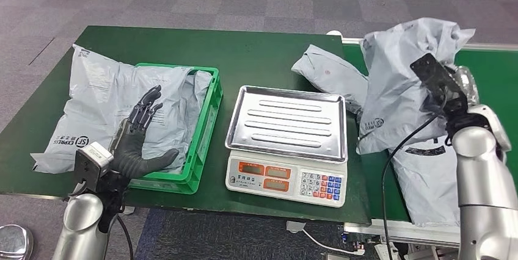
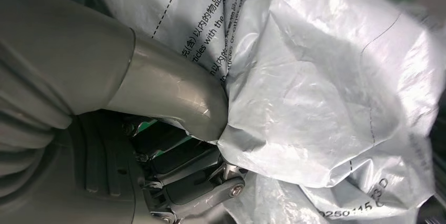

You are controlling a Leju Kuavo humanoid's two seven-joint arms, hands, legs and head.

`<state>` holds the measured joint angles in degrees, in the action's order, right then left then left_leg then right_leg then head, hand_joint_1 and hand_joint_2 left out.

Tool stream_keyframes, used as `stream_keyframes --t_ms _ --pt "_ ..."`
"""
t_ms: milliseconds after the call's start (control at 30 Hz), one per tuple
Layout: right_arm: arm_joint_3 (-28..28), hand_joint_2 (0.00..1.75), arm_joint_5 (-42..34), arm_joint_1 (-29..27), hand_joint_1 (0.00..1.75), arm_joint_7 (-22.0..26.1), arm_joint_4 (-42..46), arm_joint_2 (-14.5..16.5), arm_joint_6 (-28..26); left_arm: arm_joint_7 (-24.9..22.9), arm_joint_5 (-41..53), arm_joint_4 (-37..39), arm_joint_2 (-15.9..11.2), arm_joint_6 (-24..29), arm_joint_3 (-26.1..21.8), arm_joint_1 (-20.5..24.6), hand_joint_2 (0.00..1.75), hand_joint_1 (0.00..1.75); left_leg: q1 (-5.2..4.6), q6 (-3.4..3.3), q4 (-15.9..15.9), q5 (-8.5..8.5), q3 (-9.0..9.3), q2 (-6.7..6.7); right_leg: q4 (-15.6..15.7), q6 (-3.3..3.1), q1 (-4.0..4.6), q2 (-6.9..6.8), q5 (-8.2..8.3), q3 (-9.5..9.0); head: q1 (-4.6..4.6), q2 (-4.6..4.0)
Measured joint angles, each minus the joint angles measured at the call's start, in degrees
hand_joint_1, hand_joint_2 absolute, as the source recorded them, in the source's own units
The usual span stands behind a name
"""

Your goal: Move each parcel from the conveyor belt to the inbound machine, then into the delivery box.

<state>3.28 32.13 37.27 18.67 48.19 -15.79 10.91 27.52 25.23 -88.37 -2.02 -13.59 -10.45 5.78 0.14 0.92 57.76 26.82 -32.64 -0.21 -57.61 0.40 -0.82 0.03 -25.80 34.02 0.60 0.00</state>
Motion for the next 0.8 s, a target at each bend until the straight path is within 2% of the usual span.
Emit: stream_keyframes --t_ms 300,600,800 --pt "-0.3 1.75 -2.8 5.1 1.75 -1.4 6.3 -0.1 -2.7 -0.2 0.0 0.1 0.2 -0.2 0.0 0.5 1.75 0.00 0.00 0.00 0.0 0.00 0.01 -0.01 0.0 -0.02 0.00 -0.01 0.02 0.00 -0.01 0.00" --pt "-0.3 1.75 -2.9 5.7 1.75 -1.4 7.9 -0.2 -2.9 -0.2 0.0 0.1 0.2 -0.2 0.0 0.6 1.75 0.00 0.00 0.00 0.0 0.00 0.01 -0.01 0.0 -0.02 0.01 -0.01 0.02 0.00 -0.01 0.00" --pt "-0.3 1.75 -4.6 6.1 1.75 -1.3 10.2 -0.2 -5.0 -0.2 0.0 0.5 0.2 -0.3 0.0 1.0 1.75 0.00 0.00 0.00 0.0 0.00 0.01 -0.01 0.0 -0.02 0.01 -0.01 0.02 0.00 -0.01 0.00"
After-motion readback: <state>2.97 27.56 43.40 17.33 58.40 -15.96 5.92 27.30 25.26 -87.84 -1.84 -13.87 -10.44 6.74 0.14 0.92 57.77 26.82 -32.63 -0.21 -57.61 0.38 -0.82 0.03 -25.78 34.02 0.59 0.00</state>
